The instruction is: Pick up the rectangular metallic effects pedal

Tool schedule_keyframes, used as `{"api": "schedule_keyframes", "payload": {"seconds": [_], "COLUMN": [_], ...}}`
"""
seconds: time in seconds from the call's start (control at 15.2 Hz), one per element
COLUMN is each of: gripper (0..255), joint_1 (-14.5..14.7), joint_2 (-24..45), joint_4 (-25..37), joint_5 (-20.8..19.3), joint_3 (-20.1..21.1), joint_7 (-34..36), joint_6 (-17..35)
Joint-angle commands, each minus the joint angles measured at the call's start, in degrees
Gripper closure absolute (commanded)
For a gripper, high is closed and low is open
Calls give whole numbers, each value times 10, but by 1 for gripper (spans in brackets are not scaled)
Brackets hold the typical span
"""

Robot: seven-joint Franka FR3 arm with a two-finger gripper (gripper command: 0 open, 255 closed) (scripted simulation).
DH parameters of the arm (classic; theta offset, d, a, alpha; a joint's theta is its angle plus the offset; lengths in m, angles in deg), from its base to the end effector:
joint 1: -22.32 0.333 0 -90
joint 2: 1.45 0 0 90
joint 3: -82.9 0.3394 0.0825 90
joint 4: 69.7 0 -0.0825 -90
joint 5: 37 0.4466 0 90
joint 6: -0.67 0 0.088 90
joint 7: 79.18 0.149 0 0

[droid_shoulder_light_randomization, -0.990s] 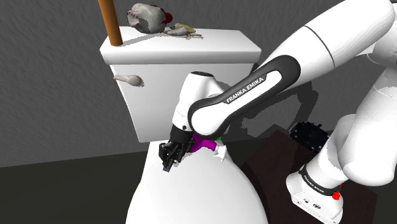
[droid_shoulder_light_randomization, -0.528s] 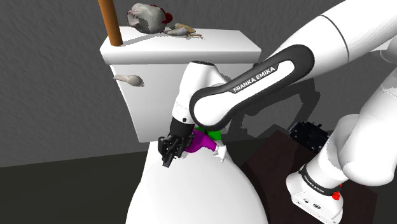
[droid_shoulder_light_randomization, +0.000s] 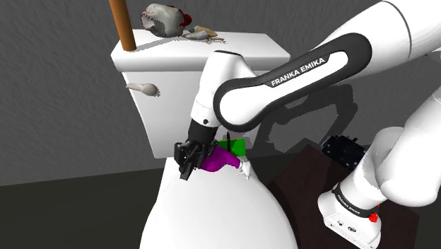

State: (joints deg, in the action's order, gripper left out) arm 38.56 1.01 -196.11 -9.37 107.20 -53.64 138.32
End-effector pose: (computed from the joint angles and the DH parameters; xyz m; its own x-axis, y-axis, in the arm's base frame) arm 0.4520 0.4081 0.3244 0.9946 -0.0574 -0.0866 -0.0860 -0.9221 -0.3773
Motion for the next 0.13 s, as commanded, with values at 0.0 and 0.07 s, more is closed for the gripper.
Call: {"api": "schedule_keyframes", "payload": {"seconds": [0.0, 0.07], "gripper": [255, 255], "joint_1": [-1, -1], "joint_2": [-5, -5], "joint_4": [4, 4], "joint_5": [-1, -1], "joint_3": [-1, -1], "joint_7": [3, 3], "joint_6": [-9, -9]}}
